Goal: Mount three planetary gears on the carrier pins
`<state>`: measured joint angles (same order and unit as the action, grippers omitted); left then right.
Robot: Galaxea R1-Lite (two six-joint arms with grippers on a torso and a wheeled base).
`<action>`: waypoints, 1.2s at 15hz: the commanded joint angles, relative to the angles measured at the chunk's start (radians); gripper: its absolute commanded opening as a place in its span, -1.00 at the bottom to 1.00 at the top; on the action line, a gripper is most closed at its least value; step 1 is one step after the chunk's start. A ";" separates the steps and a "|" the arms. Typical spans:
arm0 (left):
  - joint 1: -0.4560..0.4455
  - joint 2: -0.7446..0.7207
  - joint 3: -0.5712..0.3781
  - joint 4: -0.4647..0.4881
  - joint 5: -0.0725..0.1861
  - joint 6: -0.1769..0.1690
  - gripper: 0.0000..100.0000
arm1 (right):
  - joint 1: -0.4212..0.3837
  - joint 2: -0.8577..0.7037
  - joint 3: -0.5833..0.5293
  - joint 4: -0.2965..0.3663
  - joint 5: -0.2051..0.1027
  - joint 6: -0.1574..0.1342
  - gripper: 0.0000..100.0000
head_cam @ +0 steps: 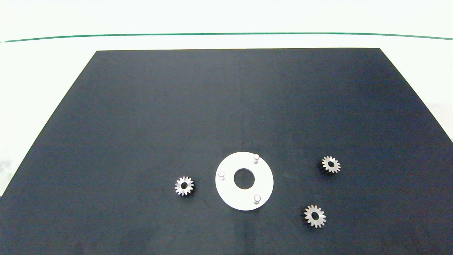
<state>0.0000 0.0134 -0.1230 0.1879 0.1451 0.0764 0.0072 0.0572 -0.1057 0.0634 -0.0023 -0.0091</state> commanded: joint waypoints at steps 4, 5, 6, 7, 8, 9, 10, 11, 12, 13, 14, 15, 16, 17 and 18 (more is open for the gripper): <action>-0.098 0.080 -0.438 0.509 0.008 0.016 1.00 | 0.278 0.360 -0.324 0.237 0.004 -0.052 1.00; -0.097 0.080 -0.437 0.510 0.019 0.016 1.00 | 0.347 0.417 -0.356 0.256 0.002 -0.063 1.00; -0.097 0.089 -0.435 0.512 0.022 0.017 1.00 | 0.396 0.489 -0.384 0.265 -0.004 -0.081 1.00; -0.094 0.109 -0.434 0.512 0.025 0.019 1.00 | 0.415 0.558 -0.407 0.265 -0.004 -0.100 1.00; -0.089 0.125 -0.429 0.512 0.025 0.019 1.00 | 0.416 0.622 -0.416 0.260 -0.005 -0.123 1.00; -0.086 0.137 -0.417 0.510 0.025 0.022 1.00 | 0.416 0.673 -0.417 0.256 -0.004 -0.153 1.00; -0.083 0.138 -0.402 0.510 0.025 0.022 1.00 | 0.416 0.705 -0.422 0.251 -0.004 -0.181 1.00; -0.078 0.135 -0.388 0.509 0.025 0.028 1.00 | 0.419 0.734 -0.430 0.248 -0.001 -0.198 1.00; -0.080 0.137 -0.386 0.509 0.025 0.033 1.00 | 0.419 0.763 -0.434 0.246 -0.001 -0.203 1.00; -0.080 0.140 -0.388 0.509 0.025 0.033 1.00 | 0.421 0.785 -0.439 0.245 -0.001 -0.203 1.00; -0.080 0.154 -0.396 0.509 0.027 0.034 1.00 | 0.425 0.840 -0.453 0.237 0.001 -0.203 1.00; -0.080 0.166 -0.397 0.509 0.027 0.037 1.00 | 0.439 0.877 -0.466 0.231 -0.002 -0.204 1.00; -0.078 0.171 -0.399 0.509 0.027 0.039 1.00 | 0.454 0.905 -0.477 0.230 -0.004 -0.204 1.00; -0.074 0.175 -0.400 0.509 0.027 0.042 1.00 | 0.481 0.952 -0.496 0.227 0.001 -0.204 1.00; -0.064 0.175 -0.402 0.509 0.027 0.042 1.00 | 0.494 0.995 -0.511 0.204 0.002 -0.201 1.00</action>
<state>-0.0696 0.1794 -0.5232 0.6921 0.1702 0.1177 0.4719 0.9549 -0.5894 0.2779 -0.0023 -0.2106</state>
